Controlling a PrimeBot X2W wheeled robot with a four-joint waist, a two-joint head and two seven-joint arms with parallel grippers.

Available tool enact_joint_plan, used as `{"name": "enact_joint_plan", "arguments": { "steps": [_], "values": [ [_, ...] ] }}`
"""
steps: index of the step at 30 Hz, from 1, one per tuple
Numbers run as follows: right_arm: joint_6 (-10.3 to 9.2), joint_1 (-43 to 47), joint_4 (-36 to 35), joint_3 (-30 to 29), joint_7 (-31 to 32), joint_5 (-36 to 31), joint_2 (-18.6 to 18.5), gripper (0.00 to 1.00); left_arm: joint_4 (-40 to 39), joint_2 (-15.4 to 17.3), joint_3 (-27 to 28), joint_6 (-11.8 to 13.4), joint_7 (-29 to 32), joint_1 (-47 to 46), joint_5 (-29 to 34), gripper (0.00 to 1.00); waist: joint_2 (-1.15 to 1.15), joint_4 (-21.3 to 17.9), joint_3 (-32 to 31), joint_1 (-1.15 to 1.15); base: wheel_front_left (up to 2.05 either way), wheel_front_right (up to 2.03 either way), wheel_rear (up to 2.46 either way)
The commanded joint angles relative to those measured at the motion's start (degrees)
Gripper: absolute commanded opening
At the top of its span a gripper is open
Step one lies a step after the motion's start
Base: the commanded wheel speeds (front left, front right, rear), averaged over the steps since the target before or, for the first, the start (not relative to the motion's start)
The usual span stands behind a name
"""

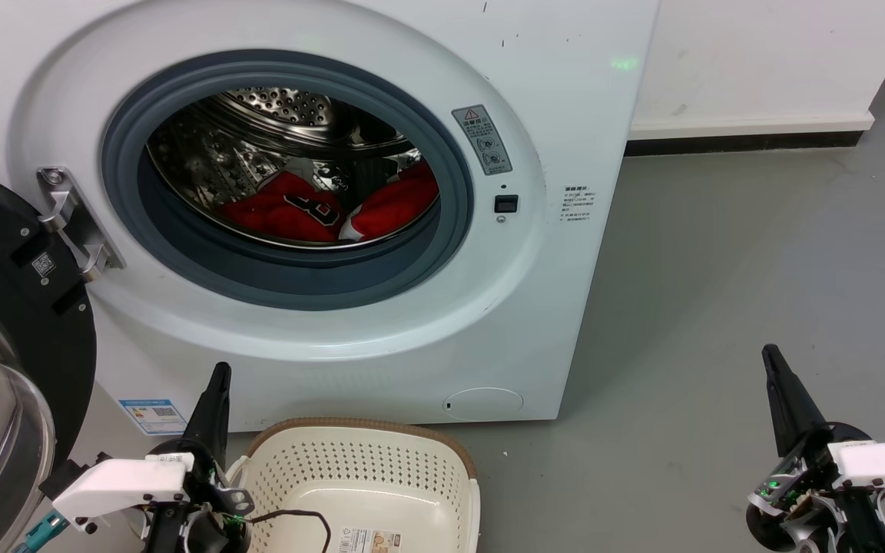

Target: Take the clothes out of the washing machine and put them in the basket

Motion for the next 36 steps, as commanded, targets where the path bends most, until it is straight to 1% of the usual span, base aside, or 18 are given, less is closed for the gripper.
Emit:
{"name": "enact_joint_plan", "arguments": {
  "steps": [1, 35, 36],
  "values": [
    [-0.02, -0.71, 0.04, 0.03, 0.05, 0.22, 0.05, 0.0, -0.13, -0.06, 0.17, -0.1, 0.1, -0.21, 0.01, 0.0, 0.0, 0.0, 0.0, 0.0, 0.0, 0.0, 0.0],
    [-0.02, -0.71, 0.04, 0.03, 0.04, 0.22, 0.05, 0.0, -0.13, -0.06, 0.17, -0.1, 0.1, -0.2, 0.01, 0.0, 0.0, 0.0, 0.0, 0.0, 0.0, 0.0, 0.0],
    [0.0, 0.0, 0.0, 0.0, -0.01, 0.0, 0.0, 1.0, 0.0, 0.0, 0.0, 0.0, 0.0, 0.0, 0.0, 1.0, 0.0, 0.0, 0.0, 0.0, 0.0, 0.0, 0.0]
  ]
}}
